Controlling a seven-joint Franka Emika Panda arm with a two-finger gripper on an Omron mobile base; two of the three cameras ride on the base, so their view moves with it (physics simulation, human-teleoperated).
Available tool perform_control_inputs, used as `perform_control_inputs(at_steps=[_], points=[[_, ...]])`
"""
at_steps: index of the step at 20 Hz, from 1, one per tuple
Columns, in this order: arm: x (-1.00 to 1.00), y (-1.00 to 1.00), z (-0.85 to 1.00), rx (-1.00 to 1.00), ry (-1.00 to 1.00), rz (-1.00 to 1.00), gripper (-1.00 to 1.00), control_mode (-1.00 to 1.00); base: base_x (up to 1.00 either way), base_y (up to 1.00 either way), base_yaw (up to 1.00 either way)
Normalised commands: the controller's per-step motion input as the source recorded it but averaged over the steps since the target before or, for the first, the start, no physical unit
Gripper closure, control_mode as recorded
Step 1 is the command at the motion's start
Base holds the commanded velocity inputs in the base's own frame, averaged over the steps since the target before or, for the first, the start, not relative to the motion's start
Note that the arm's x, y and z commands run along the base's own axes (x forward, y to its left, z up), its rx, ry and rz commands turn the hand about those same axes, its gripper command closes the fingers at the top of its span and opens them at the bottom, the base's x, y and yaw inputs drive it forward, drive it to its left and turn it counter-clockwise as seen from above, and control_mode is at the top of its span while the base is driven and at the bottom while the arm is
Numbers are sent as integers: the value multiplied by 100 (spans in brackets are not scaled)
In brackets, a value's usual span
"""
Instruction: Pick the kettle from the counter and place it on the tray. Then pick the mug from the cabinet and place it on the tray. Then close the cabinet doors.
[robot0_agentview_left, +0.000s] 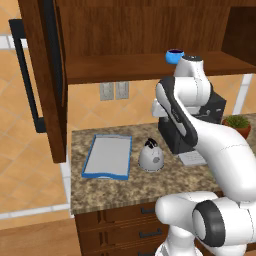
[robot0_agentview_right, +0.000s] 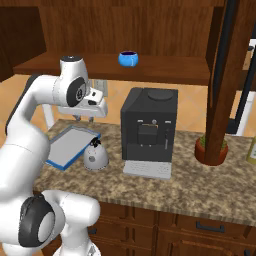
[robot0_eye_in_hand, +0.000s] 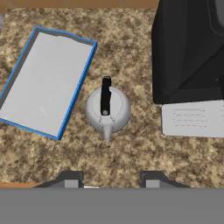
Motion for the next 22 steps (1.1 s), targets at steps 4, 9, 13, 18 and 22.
perform_control_inputs(at_steps=[4,9,13,18,22], points=[[-20,0,-7,0,0,1,-100,-100,0,0,0],[-51,16,-41,-9,5,0,-100,-100,0,0,0],[-13,31,-48,-6,15,-2,-100,-100,0,0,0],[21,21,-49,1,5,-10,-100,-100,0,0,0],[41,14,-44,14,0,-13,-100,-100,0,0,0]])
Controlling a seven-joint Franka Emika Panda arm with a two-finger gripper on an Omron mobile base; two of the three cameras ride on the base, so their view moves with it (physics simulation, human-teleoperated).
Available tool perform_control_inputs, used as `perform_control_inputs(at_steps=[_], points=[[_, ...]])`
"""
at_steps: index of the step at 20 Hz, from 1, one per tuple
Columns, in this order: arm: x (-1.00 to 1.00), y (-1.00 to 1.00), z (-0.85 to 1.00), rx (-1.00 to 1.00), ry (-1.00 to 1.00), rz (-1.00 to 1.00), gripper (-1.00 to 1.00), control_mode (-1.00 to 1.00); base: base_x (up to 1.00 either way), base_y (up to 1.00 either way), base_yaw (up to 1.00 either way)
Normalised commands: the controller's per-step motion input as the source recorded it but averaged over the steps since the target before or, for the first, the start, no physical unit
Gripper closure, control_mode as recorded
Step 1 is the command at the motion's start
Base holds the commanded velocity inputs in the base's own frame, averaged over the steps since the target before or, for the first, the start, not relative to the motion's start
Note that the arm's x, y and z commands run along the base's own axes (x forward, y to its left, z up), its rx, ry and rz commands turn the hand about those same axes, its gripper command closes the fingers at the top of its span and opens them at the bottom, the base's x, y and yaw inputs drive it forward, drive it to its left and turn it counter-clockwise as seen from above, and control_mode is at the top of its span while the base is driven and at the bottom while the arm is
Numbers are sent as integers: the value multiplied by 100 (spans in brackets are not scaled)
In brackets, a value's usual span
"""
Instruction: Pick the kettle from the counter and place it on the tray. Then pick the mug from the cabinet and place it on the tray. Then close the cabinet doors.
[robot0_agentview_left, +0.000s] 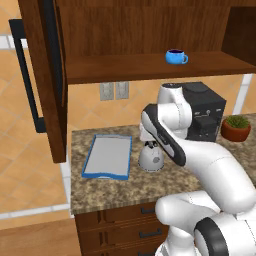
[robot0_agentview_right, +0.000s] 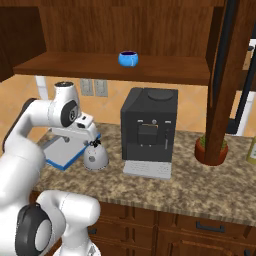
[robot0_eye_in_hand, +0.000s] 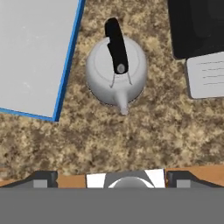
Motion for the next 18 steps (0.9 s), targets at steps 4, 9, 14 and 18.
perform_control_inputs(at_steps=[4,9,14,18], points=[[44,0,-43,4,0,-9,-100,-100,0,0,0],[37,0,-34,0,-3,-8,-100,-100,0,0,0],[44,-5,-19,0,-3,-1,-100,-100,0,0,0],[42,-9,-11,0,-2,0,-100,-100,0,0,0]])
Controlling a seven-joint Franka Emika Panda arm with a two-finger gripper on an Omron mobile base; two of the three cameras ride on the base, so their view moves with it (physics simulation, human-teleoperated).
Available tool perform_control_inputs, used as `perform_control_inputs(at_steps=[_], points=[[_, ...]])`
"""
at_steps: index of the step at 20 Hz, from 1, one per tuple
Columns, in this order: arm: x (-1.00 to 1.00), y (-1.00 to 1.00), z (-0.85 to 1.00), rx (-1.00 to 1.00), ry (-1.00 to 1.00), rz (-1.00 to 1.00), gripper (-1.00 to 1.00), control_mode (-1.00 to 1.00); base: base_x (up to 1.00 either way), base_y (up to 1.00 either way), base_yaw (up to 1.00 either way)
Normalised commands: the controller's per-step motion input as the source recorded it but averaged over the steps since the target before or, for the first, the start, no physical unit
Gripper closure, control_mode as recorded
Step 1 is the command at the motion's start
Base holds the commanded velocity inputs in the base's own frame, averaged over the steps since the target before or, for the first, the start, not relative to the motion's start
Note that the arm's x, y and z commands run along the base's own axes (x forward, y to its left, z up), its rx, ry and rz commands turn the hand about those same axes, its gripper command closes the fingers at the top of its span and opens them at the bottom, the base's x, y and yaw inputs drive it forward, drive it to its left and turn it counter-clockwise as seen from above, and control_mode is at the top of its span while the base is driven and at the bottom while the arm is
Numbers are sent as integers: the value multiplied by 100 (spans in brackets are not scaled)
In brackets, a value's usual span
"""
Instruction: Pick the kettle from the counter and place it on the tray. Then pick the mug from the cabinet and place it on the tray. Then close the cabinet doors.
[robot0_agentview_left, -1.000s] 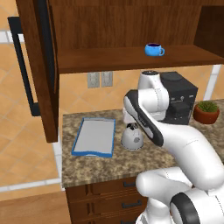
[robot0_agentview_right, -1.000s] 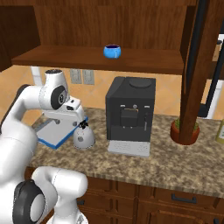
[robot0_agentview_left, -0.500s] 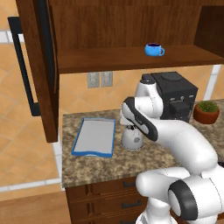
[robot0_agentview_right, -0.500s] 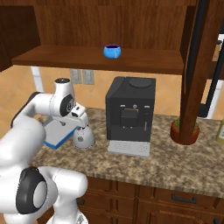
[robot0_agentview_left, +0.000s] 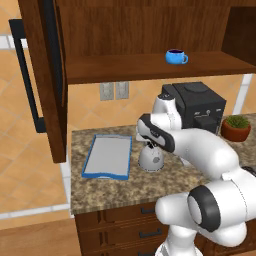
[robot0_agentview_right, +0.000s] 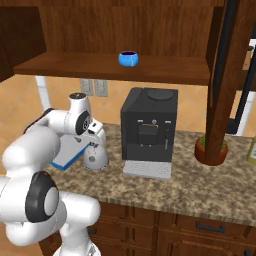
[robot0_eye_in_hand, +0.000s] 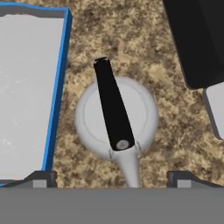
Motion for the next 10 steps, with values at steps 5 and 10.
perform_control_inputs(at_steps=[5,10], points=[[40,-2,-17,0,0,0,-100,-100,0,0,0],[35,0,-24,0,0,0,-100,-100,0,0,0]])
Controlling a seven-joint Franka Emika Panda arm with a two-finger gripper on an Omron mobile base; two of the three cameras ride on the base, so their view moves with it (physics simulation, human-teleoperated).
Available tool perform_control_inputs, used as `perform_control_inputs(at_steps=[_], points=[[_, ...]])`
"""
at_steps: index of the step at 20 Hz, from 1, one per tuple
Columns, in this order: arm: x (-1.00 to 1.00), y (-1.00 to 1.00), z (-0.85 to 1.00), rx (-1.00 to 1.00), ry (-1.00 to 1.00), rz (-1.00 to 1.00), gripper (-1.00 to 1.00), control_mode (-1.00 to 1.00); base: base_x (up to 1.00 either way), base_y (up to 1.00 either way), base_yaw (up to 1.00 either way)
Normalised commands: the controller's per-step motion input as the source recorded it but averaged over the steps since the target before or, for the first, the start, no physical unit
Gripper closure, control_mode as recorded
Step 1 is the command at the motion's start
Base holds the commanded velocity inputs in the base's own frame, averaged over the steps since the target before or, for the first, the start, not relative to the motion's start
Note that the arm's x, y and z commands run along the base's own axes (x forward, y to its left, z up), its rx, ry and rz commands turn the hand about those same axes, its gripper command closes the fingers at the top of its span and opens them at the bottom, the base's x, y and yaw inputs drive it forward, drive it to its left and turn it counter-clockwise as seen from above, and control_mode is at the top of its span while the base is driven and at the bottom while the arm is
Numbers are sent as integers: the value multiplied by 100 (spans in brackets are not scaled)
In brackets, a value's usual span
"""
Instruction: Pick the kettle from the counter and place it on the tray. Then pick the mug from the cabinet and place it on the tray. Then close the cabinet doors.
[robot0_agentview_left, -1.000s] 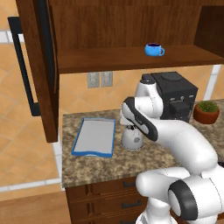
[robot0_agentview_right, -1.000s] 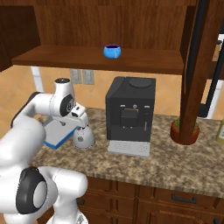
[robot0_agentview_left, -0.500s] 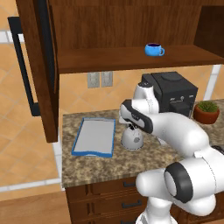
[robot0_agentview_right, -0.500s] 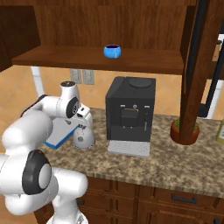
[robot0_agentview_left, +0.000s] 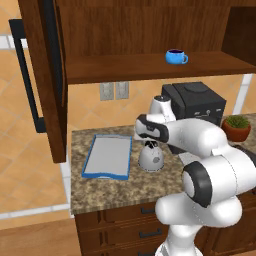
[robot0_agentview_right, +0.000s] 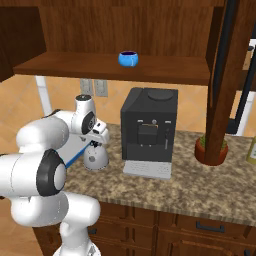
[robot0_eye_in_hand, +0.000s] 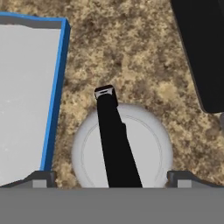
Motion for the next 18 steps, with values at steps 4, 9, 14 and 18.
perform_control_inputs(at_steps=[4,9,14,18], points=[[27,0,-28,0,0,0,-100,-100,0,0,0],[5,0,-19,0,0,0,-100,-100,0,0,0],[-8,-2,-6,0,0,0,100,-100,0,0,0],[-22,0,-21,0,0,0,100,-100,0,0,0]])
